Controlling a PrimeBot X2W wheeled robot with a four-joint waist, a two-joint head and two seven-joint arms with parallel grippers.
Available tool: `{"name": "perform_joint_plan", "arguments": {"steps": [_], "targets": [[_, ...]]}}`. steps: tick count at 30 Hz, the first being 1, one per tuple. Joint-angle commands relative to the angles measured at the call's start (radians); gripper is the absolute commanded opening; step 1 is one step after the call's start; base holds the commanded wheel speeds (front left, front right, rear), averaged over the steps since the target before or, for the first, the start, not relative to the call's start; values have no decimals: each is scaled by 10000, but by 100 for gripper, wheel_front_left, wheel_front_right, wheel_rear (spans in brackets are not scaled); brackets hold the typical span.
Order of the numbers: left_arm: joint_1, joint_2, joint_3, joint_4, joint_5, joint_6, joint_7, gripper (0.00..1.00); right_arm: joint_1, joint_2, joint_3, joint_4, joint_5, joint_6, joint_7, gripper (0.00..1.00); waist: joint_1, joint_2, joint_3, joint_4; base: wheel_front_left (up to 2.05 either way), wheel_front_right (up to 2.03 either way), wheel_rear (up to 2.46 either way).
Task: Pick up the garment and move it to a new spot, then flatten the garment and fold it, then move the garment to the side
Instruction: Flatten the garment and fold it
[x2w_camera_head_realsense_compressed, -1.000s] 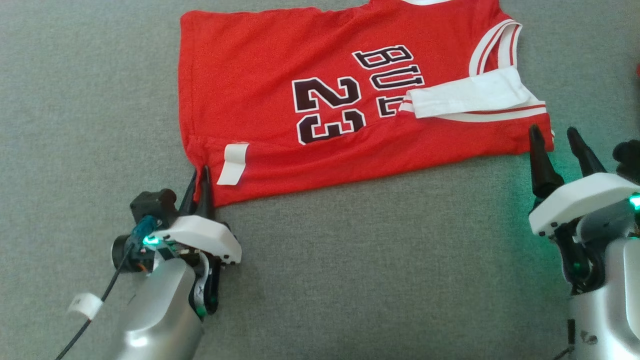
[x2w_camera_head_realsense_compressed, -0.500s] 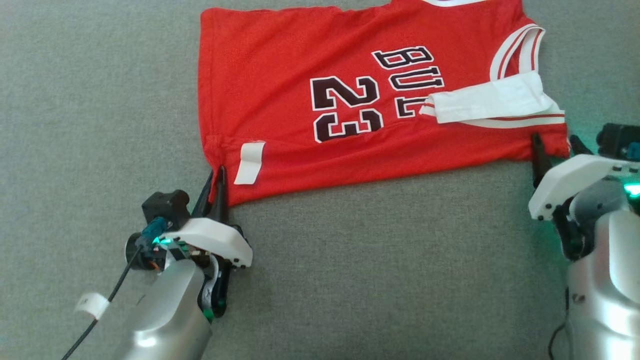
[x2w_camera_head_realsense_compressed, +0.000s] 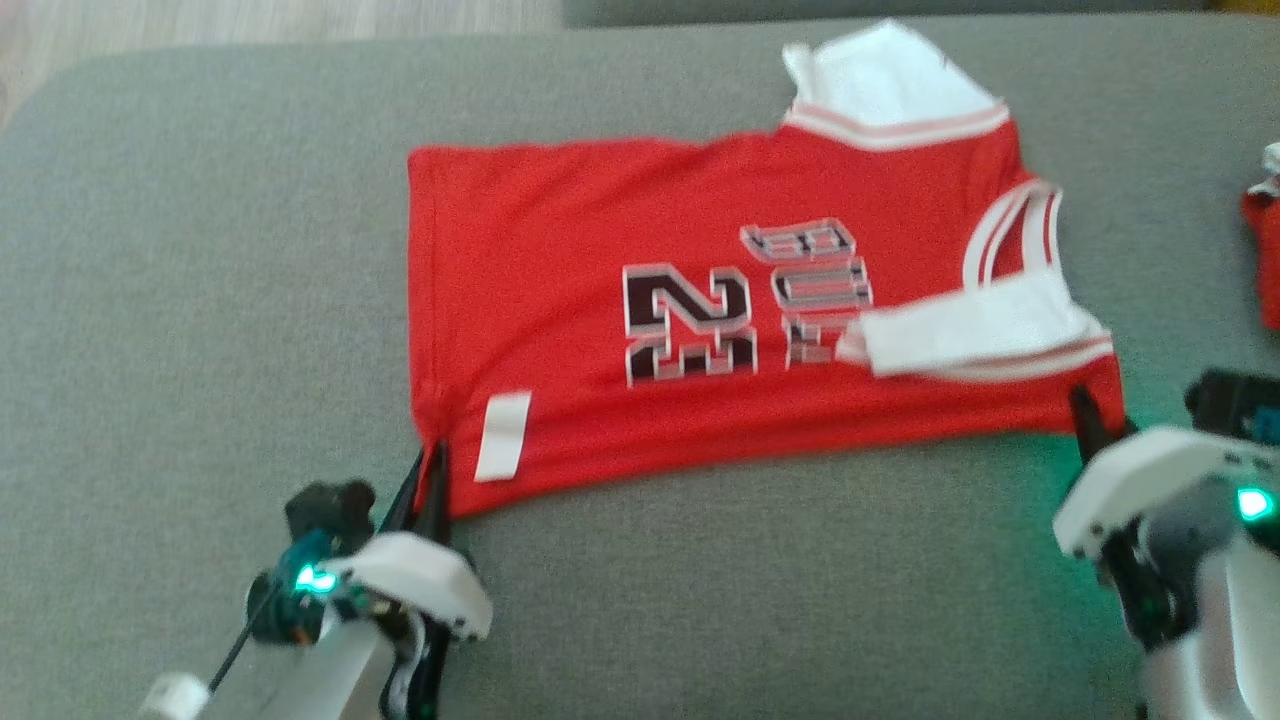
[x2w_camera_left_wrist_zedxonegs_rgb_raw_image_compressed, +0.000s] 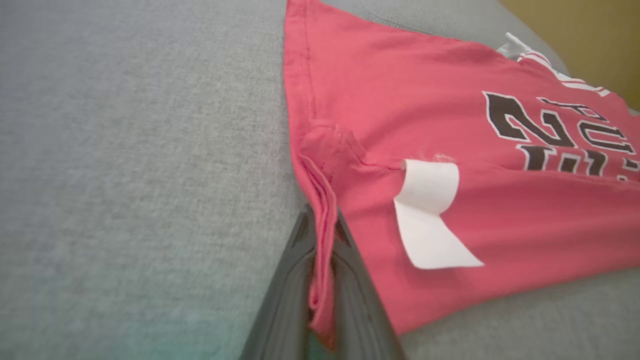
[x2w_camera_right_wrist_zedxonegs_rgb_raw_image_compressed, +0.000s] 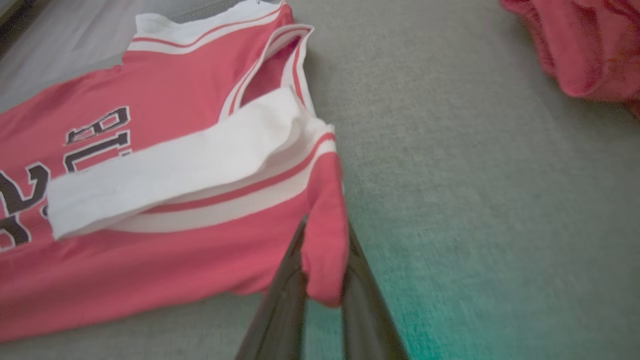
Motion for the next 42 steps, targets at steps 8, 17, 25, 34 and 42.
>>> {"name": "perform_joint_plan", "arguments": {"steps": [8, 17, 25, 34, 42], "targets": [[1907, 1423, 483, -2453, -307, 1069, 1243, 0, 2337, -66, 311, -2940, 953, -7, 1275, 0, 0, -1, -581, -335, 0, 0, 0], [2400, 1847, 451, -4458, -195, 1771, 1939, 100, 2486, -66, 485, -3917, 1071, -7, 1372, 100, 0, -1, -524, -269, 0, 0, 0], [254, 1752, 951, -4552, -216, 1767, 2090, 100, 40, -66, 896, -4500, 37, -7, 2006, 100, 0, -1, 20, -299, 0, 0, 0], [-2982, 1453, 1064, -2144, -377, 1110, 2713, 100, -2928, -274, 2097, -2919, 45, -7, 2045, 100, 0, -1, 1256, -530, 0, 0, 0], [-4049, 1036, 862, -447, -437, 608, 2663, 100, -3522, -446, 2275, -2193, 177, -7, 1605, 100, 0, -1, 1780, -694, 0, 0, 0]]}}
